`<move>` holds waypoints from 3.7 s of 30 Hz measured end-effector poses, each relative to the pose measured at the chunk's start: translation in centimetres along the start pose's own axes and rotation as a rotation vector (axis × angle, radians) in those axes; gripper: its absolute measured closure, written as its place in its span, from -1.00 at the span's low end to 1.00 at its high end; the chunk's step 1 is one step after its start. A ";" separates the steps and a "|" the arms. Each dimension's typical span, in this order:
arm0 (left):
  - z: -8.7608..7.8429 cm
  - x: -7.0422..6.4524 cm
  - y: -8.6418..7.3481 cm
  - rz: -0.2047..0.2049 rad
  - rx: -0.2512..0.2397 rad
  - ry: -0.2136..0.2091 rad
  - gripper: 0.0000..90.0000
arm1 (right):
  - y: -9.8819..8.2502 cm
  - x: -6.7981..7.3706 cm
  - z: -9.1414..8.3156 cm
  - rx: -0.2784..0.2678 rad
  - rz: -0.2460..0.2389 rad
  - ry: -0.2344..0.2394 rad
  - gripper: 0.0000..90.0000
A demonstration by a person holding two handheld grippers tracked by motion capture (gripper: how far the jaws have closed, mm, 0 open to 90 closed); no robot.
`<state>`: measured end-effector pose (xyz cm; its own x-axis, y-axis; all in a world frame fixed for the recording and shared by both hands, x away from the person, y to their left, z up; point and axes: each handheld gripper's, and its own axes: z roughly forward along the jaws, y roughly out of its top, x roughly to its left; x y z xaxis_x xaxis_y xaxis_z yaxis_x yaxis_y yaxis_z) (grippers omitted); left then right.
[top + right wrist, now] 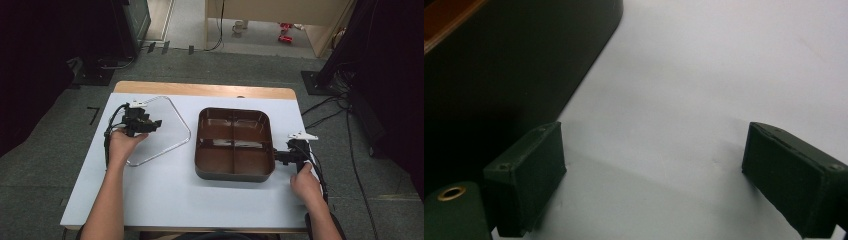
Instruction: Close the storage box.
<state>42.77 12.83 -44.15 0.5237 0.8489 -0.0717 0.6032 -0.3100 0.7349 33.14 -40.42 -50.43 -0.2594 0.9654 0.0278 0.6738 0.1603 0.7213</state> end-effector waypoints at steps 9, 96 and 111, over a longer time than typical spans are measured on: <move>1.0 2.0 -0.6 -0.041 -0.010 0.038 -0.11 | 0.0 0.0 0.0 -0.001 0.003 0.002 -0.79; 2.9 -17.1 7.0 0.262 -0.018 -0.358 0.32 | 0.0 0.0 0.0 0.001 0.004 0.003 -0.79; 6.1 -22.0 7.2 0.313 0.058 -0.390 0.32 | 0.0 0.0 0.0 0.002 0.004 0.002 -0.80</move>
<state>39.26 -10.66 -41.39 0.8640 0.4918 -0.1081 0.4076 -0.5569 0.7237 33.18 -40.45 -50.46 -0.2582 0.9656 0.0321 0.6764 0.1569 0.7197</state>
